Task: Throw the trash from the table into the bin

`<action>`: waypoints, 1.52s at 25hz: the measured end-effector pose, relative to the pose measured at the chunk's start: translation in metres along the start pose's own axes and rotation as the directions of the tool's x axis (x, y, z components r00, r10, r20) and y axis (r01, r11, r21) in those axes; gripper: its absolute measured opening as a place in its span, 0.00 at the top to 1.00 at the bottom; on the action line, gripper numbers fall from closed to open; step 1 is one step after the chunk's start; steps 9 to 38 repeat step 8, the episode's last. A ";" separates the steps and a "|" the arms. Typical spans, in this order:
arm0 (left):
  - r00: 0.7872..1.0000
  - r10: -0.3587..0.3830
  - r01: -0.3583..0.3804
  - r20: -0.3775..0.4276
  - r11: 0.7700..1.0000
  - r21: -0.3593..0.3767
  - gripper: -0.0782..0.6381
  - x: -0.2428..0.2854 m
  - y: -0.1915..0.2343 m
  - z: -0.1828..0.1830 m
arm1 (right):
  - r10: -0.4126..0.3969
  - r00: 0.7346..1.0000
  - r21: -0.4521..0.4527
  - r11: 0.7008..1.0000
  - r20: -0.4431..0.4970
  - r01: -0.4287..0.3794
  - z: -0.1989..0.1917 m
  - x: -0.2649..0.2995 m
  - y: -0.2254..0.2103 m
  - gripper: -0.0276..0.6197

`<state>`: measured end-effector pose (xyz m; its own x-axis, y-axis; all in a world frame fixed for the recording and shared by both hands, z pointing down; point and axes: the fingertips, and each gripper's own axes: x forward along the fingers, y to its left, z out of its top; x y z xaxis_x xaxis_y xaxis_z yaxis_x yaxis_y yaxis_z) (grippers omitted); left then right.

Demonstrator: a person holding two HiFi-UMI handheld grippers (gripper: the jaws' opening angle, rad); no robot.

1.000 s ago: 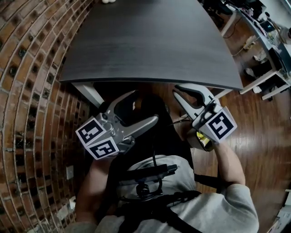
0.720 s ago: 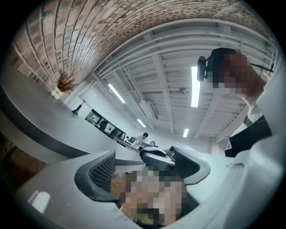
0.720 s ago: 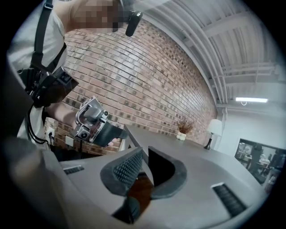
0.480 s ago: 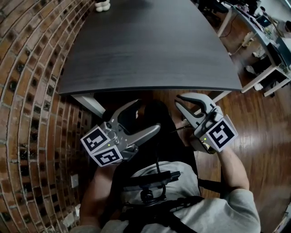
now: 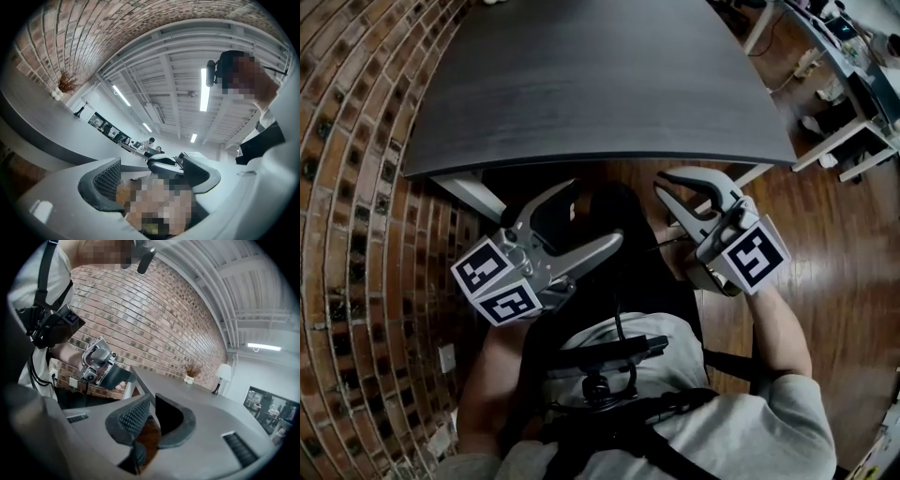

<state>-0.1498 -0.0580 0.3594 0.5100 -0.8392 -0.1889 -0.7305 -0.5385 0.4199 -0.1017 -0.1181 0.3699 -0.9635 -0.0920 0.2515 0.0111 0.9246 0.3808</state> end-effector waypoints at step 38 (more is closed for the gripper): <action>1.000 -0.001 0.001 -0.003 1.000 -0.005 0.33 0.000 0.002 -0.001 | 0.009 1.000 -0.013 1.000 -0.009 -0.009 -0.003 0.002 0.002 0.90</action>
